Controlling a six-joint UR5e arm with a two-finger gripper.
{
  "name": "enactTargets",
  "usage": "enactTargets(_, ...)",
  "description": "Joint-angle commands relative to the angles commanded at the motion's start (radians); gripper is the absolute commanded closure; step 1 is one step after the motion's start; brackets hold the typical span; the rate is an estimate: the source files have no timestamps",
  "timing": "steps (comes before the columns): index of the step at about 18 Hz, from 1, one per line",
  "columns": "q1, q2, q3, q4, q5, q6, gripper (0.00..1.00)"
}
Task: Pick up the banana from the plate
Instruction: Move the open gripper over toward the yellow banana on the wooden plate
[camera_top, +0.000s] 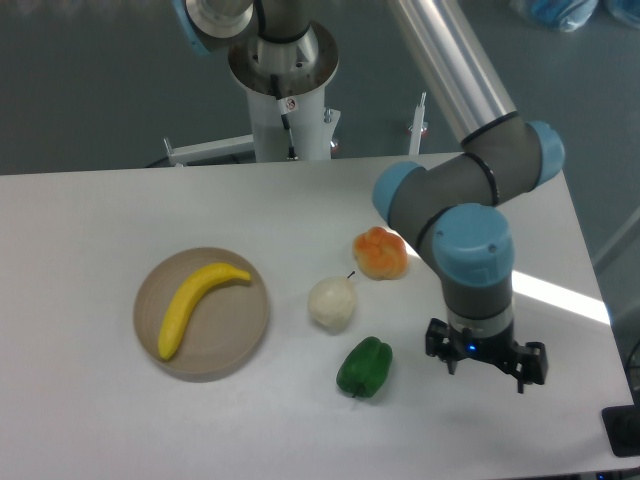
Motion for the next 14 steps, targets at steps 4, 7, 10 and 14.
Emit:
enactTargets(4, -0.049, 0.089, -0.11, -0.003, -0.005, -0.053, 0.0)
enactTargets(7, -0.094, 0.141, -0.201, -0.003, -0.003, -0.08, 0.0)
enactTargets(10, -0.152, 0.161, -0.255, -0.003, -0.003, -0.086, 0.0)
enactTargets(14, -0.235, 0.184, -0.342, -0.005, -0.017, -0.141, 0.0)
